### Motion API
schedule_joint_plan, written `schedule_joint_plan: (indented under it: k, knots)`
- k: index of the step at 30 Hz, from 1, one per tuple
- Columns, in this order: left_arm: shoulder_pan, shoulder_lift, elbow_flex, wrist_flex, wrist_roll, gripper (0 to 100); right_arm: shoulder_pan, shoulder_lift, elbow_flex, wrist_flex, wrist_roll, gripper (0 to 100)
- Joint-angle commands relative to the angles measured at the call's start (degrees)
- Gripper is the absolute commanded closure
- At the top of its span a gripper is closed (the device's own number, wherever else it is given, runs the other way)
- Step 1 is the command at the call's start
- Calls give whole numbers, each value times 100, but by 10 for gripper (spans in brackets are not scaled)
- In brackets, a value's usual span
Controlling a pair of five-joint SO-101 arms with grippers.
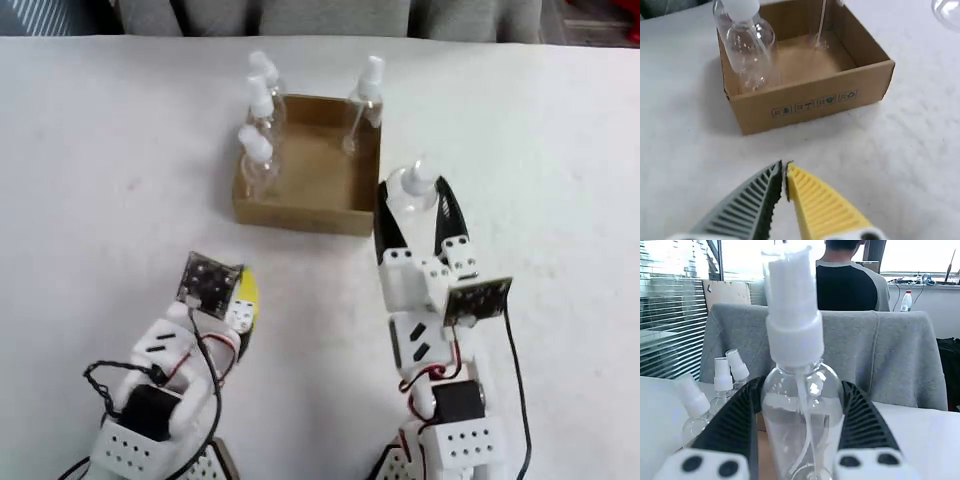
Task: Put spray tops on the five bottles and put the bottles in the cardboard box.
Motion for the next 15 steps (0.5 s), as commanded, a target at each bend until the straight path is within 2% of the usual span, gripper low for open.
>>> schedule_joint_plan:
  k: [1, 6, 15]
  knots:
    - [-57, -92, -9, 9, -149, 977, -127, 1007, -888, -171, -176, 982]
    - [-57, -92, -9, 26, -149, 977, -180, 2440, -1451, -760, -967, 982]
    - [-48, -92, -9, 237, -149, 976, -365, 5174, -2136, -2809, -1002, 982]
